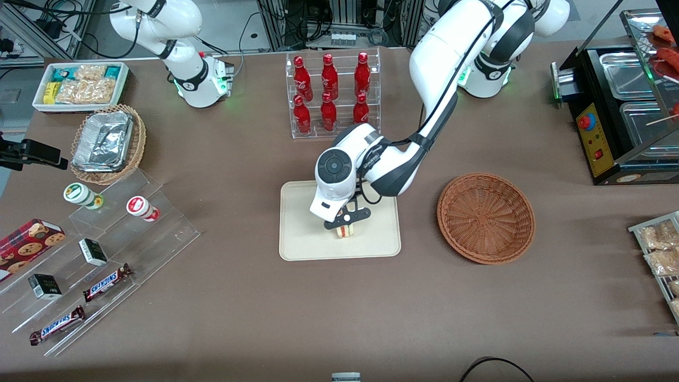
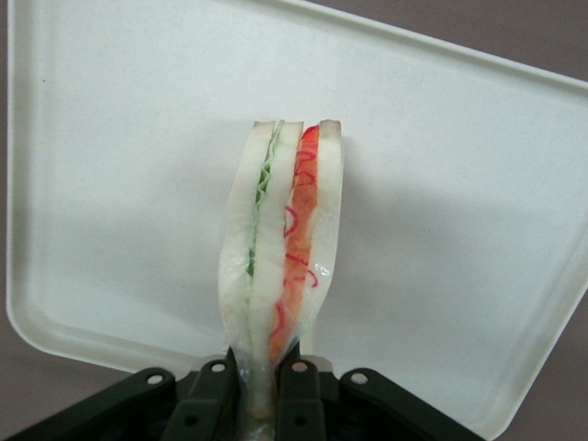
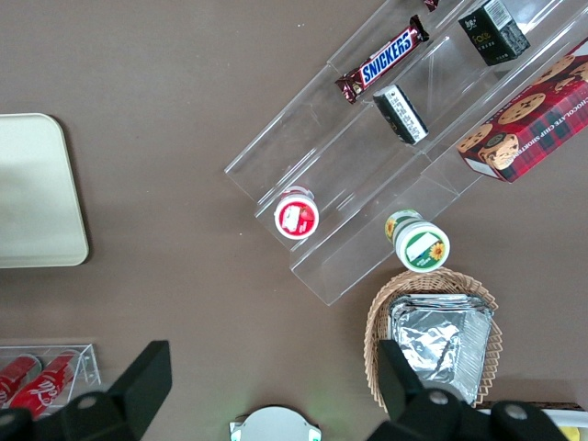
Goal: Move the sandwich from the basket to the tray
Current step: 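Lower the sandwich onto the tray and open the left gripper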
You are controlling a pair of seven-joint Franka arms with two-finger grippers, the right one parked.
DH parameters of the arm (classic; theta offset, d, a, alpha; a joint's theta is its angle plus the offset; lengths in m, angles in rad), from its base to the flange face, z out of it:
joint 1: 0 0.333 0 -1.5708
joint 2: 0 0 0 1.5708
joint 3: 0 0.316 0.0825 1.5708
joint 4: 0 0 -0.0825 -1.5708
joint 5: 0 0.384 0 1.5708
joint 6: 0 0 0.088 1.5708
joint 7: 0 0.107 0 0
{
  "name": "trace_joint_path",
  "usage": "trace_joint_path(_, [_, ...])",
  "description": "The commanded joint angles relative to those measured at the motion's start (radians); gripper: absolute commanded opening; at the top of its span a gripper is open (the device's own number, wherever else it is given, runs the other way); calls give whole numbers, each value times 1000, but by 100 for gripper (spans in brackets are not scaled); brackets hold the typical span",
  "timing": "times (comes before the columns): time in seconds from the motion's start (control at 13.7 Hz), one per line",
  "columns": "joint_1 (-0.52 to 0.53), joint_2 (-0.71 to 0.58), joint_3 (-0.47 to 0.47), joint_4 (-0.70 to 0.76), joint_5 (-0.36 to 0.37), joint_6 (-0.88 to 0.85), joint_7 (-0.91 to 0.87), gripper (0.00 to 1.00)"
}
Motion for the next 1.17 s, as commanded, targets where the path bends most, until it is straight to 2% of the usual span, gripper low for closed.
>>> trace_joint_path(0.0, [-10, 30, 10, 40, -28, 16, -20, 0])
trace_joint_path(0.36, [-10, 56, 10, 37, -31, 58, -24, 0])
trace_joint_path(0.44, [-10, 59, 10, 37, -31, 59, -29, 8])
trace_joint_path(0.51, [-10, 59, 10, 37, -31, 59, -33, 51])
trace_joint_path(0.58, [-10, 56, 10, 37, -31, 59, -33, 100])
trace_joint_path(0.8, [-10, 42, 12, 38, -30, 52, -33, 100])
trace_joint_path(1.09, [-5, -41, 17, 40, -22, -19, -26, 100])
